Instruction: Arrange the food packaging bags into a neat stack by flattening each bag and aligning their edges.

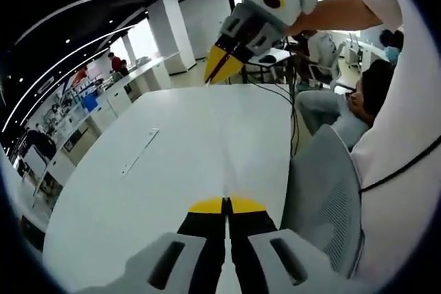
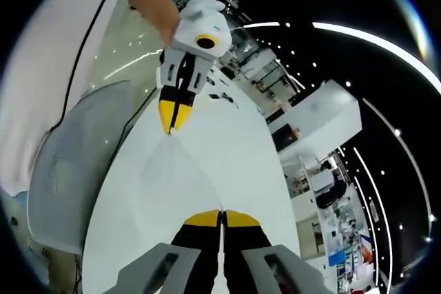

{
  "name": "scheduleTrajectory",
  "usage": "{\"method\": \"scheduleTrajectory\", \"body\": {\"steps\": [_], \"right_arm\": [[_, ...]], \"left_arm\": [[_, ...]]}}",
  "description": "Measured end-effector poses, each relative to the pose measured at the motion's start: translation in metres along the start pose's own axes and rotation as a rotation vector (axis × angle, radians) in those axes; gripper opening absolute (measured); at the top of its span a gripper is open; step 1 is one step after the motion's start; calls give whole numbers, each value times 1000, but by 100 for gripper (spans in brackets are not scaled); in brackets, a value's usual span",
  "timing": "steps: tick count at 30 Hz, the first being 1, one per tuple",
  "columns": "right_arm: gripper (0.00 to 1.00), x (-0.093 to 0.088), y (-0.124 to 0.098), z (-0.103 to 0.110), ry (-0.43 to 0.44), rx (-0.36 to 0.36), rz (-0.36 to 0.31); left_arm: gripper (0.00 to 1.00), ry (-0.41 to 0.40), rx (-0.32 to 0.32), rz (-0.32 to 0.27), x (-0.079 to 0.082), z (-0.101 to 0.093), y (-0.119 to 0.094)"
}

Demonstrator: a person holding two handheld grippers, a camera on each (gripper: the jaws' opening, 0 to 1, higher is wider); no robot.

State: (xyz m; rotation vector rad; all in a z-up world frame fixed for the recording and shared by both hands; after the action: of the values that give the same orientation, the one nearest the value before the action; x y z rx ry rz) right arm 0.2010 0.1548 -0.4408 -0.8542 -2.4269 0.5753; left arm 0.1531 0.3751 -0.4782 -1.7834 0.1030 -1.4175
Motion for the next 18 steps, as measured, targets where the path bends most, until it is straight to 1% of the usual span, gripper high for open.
{"method": "scheduleTrajectory", "body": {"steps": [5, 13, 18], "right_arm": [[0, -5, 2, 3, 33, -3, 8], [0, -7, 3, 7, 69, 16, 16], [6, -6, 4, 8, 104, 32, 24]], "left_arm": [[0, 5, 10, 21, 0, 2, 0], [0, 22, 32, 48, -4, 7, 0], [0, 54, 56, 64, -4, 8, -1]]}}
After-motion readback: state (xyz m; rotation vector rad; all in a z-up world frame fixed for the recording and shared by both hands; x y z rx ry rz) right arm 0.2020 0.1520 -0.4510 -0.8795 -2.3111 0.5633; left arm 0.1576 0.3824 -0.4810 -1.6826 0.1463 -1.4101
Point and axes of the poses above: the point that each gripper's makers call its tool centre point, and the gripper's own axes: y roughly forward along the fingers, z roughly to its left, x roughly out of its top, the point moved 9 cm from there along -y, roughly backward along the fingers, and after that the axes turned 15 degrees about -y, right-handed, at the moved point
